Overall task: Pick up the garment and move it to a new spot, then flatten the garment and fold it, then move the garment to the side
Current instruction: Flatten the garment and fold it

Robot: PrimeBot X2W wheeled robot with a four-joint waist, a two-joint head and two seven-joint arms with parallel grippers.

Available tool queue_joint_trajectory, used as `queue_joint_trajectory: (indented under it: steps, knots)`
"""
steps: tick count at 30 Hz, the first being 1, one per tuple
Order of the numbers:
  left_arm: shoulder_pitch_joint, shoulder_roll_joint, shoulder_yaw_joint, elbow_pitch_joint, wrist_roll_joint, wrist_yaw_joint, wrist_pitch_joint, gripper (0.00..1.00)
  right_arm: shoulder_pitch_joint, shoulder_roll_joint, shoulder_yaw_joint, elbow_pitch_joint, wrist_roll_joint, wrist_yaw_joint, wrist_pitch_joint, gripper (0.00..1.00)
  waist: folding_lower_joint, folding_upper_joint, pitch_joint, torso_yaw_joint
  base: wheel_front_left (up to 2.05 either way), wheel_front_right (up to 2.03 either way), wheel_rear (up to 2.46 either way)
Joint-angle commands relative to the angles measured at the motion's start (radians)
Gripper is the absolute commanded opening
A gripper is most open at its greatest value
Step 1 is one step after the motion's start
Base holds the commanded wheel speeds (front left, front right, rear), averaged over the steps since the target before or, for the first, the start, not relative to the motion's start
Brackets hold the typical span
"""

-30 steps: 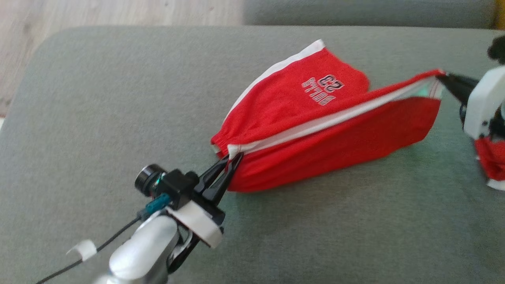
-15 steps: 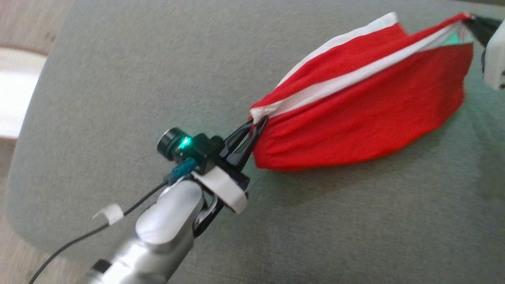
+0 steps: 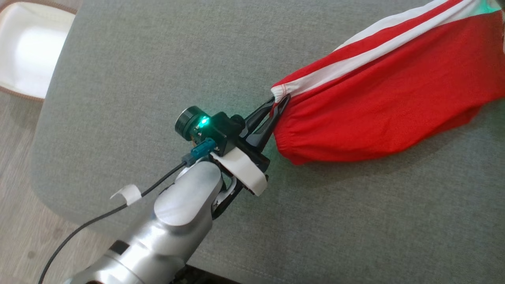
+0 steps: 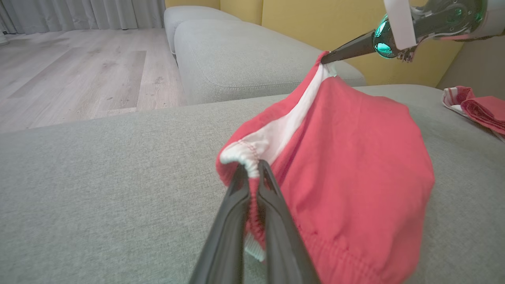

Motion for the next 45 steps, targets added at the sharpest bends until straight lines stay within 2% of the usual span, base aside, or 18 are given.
queue_joint_trajectory:
  steps: [1,5,6,7,8,9,17,22,27,31,36,41,45]
  knots:
    - [-0.032,0.013,0.023,-0.018,-0.001,0.002,-0.005,0.0,-0.014,-0.003,0.006,-0.002,0.002,-0.001,-0.011,0.0,-0.0001,0.0,0.009,0.008,0.0,0.0,0.0]
    - [-0.036,0.008,0.016,-0.009,-0.003,0.002,-0.005,0.0,-0.028,-0.002,0.027,0.013,0.005,-0.001,-0.015,0.0,-0.0001,0.0,0.019,0.015,0.0,0.0,0.0]
    - [-0.038,0.007,0.011,-0.005,-0.006,0.002,-0.005,0.0,-0.032,-0.001,0.031,0.019,0.007,-0.001,-0.021,0.55,-0.0001,0.0,0.022,0.016,0.0,0.0,0.0]
    - [-0.04,0.005,0.008,-0.002,-0.009,0.002,-0.005,0.13,-0.034,0.001,0.03,0.032,0.017,-0.001,-0.024,1.0,-0.0001,0.0,0.024,0.017,0.0,0.0,0.0]
    - [-0.043,0.004,0.006,0.002,-0.01,0.002,-0.005,0.46,-0.034,0.006,0.033,0.042,0.025,-0.001,-0.021,1.0,-0.0001,0.0,0.026,0.017,0.0,0.0,0.0]
    - [-0.046,0.003,0.007,0.006,-0.01,0.002,-0.005,1.0,-0.034,0.009,0.038,0.049,0.027,-0.001,-0.018,1.0,-0.0001,0.0,0.026,0.015,0.0,0.0,0.0]
    - [-0.053,0.0,0.047,0.049,0.006,0.002,-0.005,1.0,-0.027,0.038,0.063,0.1,0.024,-0.001,-0.055,1.0,-0.0001,0.0,-0.008,-0.037,0.0,0.0,0.0]
    - [-0.043,0.005,0.075,0.073,0.017,0.002,-0.005,1.0,-0.006,0.059,0.067,0.126,0.046,-0.001,-0.116,1.0,-0.0001,0.0,-0.06,-0.087,0.0,0.0,0.0]
    - [-0.016,0.037,0.117,0.07,0.025,0.002,-0.005,1.0,0.038,0.085,0.068,0.171,0.055,-0.001,-0.219,1.0,-0.0001,0.0,-0.131,-0.139,0.0,0.0,0.0]
    - [0.019,0.059,0.172,0.052,0.036,0.005,-0.005,1.0,0.069,0.118,0.044,0.192,0.077,-0.001,-0.36,1.0,-0.0001,0.0,-0.186,-0.177,0.0,0.0,0.0]
    - [0.069,0.072,0.248,0.003,0.056,0.027,-0.005,1.0,0.122,0.15,0.02,0.163,0.106,-0.001,-0.52,1.0,-0.0001,0.0,-0.245,-0.223,0.0,0.0,0.0]
    - [0.141,0.081,0.361,-0.08,0.057,0.057,-0.005,1.0,0.176,0.181,-0.048,0.123,0.091,-0.001,-0.575,1.0,-0.0001,0.0,-0.3,-0.273,0.0,0.0,0.0]
    - [0.227,0.093,0.461,-0.173,0.073,0.081,-0.005,1.0,0.254,0.208,-0.248,0.034,-0.021,-0.001,-0.576,1.0,-0.0001,0.0,-0.331,-0.319,0.0,0.0,0.0]
